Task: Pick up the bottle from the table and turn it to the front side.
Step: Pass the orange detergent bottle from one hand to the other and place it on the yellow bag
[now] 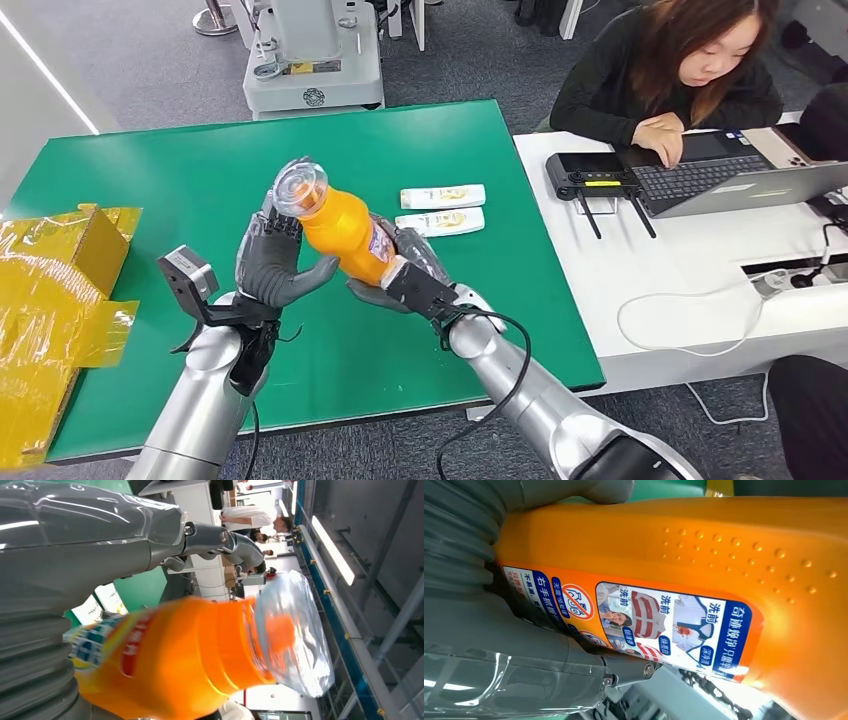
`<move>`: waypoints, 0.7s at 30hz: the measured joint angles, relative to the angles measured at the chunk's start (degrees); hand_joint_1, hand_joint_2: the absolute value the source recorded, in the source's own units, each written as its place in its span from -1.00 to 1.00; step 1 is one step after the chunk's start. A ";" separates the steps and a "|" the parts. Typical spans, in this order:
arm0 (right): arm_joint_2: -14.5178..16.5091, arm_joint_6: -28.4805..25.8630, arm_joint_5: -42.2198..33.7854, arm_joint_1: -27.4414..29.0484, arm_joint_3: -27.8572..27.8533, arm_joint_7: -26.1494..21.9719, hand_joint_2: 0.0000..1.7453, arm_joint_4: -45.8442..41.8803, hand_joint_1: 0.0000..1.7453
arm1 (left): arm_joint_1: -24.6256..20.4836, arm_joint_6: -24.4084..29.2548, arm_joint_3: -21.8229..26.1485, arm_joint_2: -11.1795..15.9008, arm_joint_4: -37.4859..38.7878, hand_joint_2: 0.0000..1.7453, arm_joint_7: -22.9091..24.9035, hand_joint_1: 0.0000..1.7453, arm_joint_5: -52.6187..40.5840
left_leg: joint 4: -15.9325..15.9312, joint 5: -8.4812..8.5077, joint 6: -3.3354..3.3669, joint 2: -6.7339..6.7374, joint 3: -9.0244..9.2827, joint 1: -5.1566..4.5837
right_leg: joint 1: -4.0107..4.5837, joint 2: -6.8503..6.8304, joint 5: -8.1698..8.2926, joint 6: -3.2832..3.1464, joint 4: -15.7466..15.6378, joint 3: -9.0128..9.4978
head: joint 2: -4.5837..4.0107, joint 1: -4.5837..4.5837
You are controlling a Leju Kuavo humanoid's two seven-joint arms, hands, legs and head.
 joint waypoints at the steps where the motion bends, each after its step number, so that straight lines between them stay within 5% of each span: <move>1: 0.47 -0.01 0.01 -0.16 0.30 -0.01 1.00 0.77 1.00 | -0.21 0.14 0.00 -0.14 0.34 1.00 -0.02 -1.00 -0.10 | 0.00 0.00 0.00 0.00 -0.01 0.00 | 0.00 0.00 0.00 0.00 0.00 0.00 | 0.00 0.01; 16: 3.14 0.48 1.61 -1.22 3.26 2.72 1.00 6.51 1.00 | -2.65 -2.34 0.40 -1.61 4.15 1.00 2.16 -1.00 -4.18 | 0.01 0.00 0.00 -0.01 -0.04 -0.02 | -0.02 -0.02 0.01 0.00 -0.01 -0.03 | 0.00 0.01; 21: 3.07 0.04 2.84 -1.43 3.50 3.54 1.00 7.62 1.00 | -3.99 -9.26 0.48 -0.99 6.66 1.00 6.43 -1.00 -3.76 | 0.01 0.00 0.00 0.00 -0.05 -0.01 | -0.01 -0.01 0.01 0.00 -0.01 -0.06 | 0.00 0.00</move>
